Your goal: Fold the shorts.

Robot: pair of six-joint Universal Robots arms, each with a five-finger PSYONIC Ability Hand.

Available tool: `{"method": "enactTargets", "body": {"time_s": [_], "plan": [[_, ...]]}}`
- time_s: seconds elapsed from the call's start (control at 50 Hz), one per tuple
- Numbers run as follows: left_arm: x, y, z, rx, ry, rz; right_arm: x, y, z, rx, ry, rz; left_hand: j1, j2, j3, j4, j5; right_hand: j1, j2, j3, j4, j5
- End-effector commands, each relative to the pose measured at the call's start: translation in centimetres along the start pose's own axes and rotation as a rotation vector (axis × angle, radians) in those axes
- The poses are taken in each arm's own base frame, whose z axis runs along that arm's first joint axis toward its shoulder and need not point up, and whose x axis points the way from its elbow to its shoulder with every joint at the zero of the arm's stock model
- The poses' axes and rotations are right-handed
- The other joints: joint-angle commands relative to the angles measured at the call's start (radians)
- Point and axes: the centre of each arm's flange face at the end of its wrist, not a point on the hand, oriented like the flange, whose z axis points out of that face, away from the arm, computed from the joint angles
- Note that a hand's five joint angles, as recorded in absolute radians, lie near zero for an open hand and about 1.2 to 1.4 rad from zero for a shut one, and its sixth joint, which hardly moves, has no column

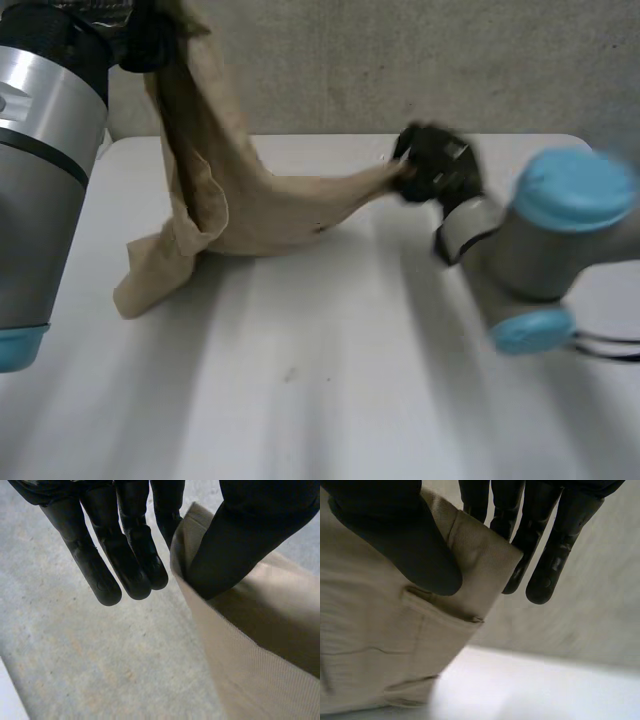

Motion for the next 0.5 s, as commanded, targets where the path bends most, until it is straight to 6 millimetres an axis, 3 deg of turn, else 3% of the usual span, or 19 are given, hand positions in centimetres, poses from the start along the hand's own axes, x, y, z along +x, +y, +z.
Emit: {"method": "enactTargets", "body": {"time_s": [0.02,0.12,0.2,0.28,0.34,0.5], "plan": [[-2.5,2.1,0.4,-0.084,-0.06,0.043,1.6,-7.6,-1.6,0.071,0.016,-0.542,0.269,0.196,0.206,0.193,0.272,0.442,0.22,0.22,0.206,0.24],[-2.7,2.9,-0.2,-0.131,-0.055,0.054,1.0,-9.9,-3.4,0.039,0.013,-0.726,0.269,0.196,0.206,0.193,0.272,0.442,0.22,0.22,0.206,0.24],[-2.7,3.0,-0.8,-0.176,-0.04,0.059,-0.4,-15.1,-6.0,0.128,0.034,-0.785,0.269,0.196,0.206,0.193,0.272,0.442,0.22,0.22,0.206,0.24],[-2.4,3.5,-1.7,-0.242,0.005,0.064,-0.9,-16.8,-7.6,0.103,0.024,-0.79,0.269,0.196,0.206,0.193,0.272,0.442,0.22,0.22,0.206,0.24],[-2.1,4.7,-2.3,-0.307,0.049,0.067,-0.8,-16.3,-7.8,0.038,0.014,-0.794,0.269,0.196,0.206,0.193,0.272,0.442,0.22,0.22,0.206,0.24],[-0.7,11.5,-3.2,-0.509,0.153,0.07,1.2,-9.5,-5.8,-0.258,-0.039,-0.885,0.269,0.196,0.206,0.193,0.272,0.442,0.22,0.22,0.206,0.24]]}}
